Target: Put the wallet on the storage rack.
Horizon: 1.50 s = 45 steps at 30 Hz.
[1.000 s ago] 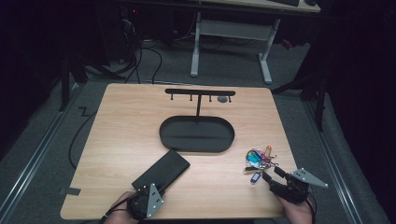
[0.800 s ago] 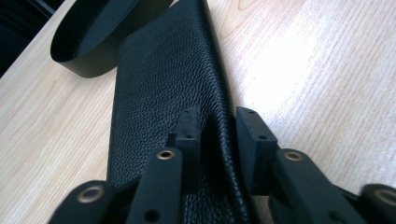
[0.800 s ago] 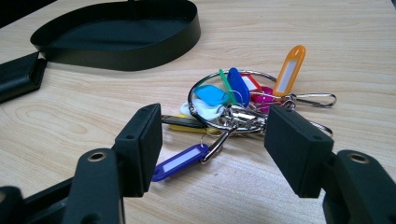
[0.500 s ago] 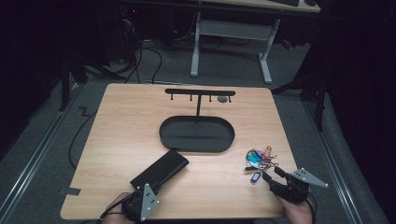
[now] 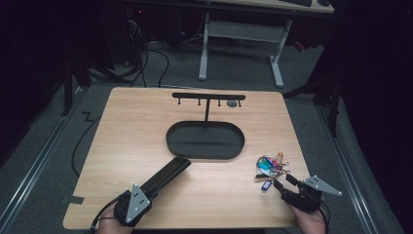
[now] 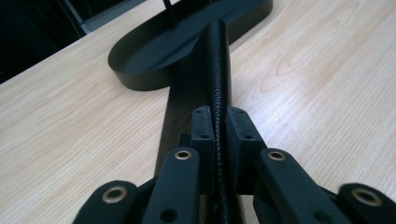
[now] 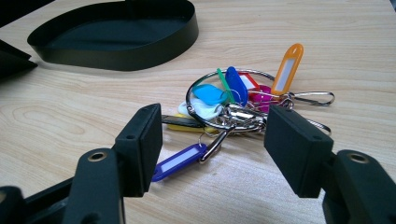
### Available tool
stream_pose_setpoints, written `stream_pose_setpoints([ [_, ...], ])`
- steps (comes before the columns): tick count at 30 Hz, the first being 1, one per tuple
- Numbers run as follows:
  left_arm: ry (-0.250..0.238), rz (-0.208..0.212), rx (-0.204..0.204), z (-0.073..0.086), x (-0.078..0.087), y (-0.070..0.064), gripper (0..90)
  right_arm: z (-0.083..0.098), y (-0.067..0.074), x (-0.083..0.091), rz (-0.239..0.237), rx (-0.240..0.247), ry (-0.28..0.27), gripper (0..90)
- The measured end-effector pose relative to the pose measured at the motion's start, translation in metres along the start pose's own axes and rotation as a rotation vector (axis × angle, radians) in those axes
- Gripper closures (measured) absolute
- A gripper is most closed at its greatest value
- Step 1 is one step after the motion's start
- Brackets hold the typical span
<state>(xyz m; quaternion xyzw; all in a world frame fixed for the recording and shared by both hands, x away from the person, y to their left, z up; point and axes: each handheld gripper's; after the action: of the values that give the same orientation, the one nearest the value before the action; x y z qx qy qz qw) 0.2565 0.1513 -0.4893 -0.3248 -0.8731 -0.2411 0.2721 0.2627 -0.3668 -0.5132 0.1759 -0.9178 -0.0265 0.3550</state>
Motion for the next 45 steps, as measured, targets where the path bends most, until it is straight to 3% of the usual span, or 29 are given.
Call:
stream_pose_setpoints([
  [1, -0.007, 0.019, 0.038, 0.002, 0.002, 0.003, 82.7, 0.0, 0.0, 0.0, 0.0, 0.002, -0.001, 37.6],
  [6, -0.034, 0.049, 0.095, 0.004, 0.004, 0.011, 82.7, 0.0, 0.0, -0.001, 0.001, 0.004, -0.001, 37.6],
  [14, -0.074, 0.116, 0.174, 0.007, 0.008, 0.02, 83.0, 0.0, 0.0, 0.0, -0.001, 0.003, -0.001, 37.6],
  [22, -0.1, 0.139, 0.248, 0.013, 0.01, 0.035, 82.7, 0.0, 0.0, 0.0, -0.002, -0.002, -0.003, 37.6],
  [34, -0.134, 0.143, 0.3, 0.024, 0.011, 0.054, 81.3, 0.0, 0.0, -0.001, -0.002, 0.003, 0.002, 37.6],
  [45, -0.15, 0.128, 0.331, 0.03, 0.01, 0.062, 78.1, 0.0, 0.0, 0.0, -0.003, -0.001, 0.003, 37.6],
])
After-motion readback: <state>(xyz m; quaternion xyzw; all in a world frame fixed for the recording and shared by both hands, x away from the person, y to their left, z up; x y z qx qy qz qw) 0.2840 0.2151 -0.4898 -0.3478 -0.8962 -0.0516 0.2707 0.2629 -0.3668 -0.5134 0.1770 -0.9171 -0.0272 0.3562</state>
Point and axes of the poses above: each handheld gripper's, and its own axes: x roughly backward along the jaws, z roughly out of its underside, y roughly to its left, and after that the axes turned 11 degrees about y, right-handed
